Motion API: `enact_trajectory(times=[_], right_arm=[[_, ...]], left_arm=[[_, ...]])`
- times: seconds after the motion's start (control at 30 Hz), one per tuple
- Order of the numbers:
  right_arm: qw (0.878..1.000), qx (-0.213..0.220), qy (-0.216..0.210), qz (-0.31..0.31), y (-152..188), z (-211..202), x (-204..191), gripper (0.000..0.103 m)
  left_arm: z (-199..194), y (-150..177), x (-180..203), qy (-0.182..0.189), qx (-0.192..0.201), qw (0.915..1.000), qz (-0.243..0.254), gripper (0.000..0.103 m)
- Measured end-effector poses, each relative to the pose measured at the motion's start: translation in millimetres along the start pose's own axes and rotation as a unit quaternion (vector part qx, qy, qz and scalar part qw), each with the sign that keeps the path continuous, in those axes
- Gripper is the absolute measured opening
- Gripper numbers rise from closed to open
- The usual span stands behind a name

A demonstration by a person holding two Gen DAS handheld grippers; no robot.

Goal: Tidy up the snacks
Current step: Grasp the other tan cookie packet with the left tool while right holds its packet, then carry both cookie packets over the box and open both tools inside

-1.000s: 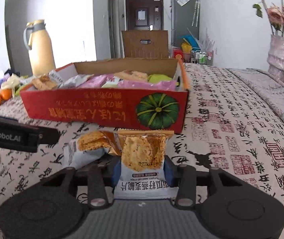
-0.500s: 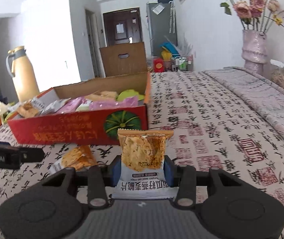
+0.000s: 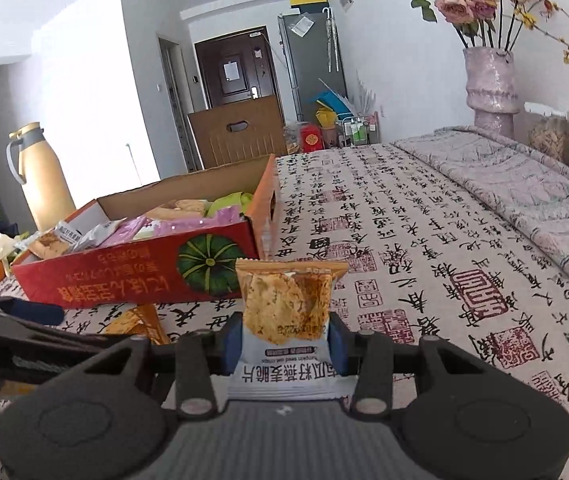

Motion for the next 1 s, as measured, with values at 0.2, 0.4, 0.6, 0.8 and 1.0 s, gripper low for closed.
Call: enact_trajectory(times=[0.2, 0.4, 0.6, 0.8, 1.0], right_arm=[[1.0, 0.001, -0.03, 0.008, 2, 2, 2, 0.042], [0.999, -0.005, -0.043, 0.013, 3, 7, 1, 0.042], [0.999, -0.005, -0.036, 0.006, 4, 10, -1, 0.042], [1.0, -0.01, -0.013, -0.007, 4, 10, -5, 0.042], [1.0, 0.0, -0.011, -0.022, -4, 1, -23, 0.042]], left_arm=[[10, -2, 11, 0.008, -0.008, 0.9999, 0.006, 0.082], [12, -3, 10, 0.036, -0.008, 0.9993, -0.007, 0.049], [7, -2, 2, 0.033, -0.001, 0.9993, -0.018, 0.046], [-13, -4, -12, 0.035, 0.022, 0.9987, -0.03, 0.045], [-35, -14, -31, 0.035, 0.057, 0.9966, -0.048, 0.045]])
Point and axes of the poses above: each gripper's, at about its wrist camera, not at the fingertips, and z roughly the way its jaws point, x to its right, y to its underside, the point moved 4 cm from there along z, roughly the way its jaws point, and after that the axes turned 6 degrees about -y, right-handed, at the moved point
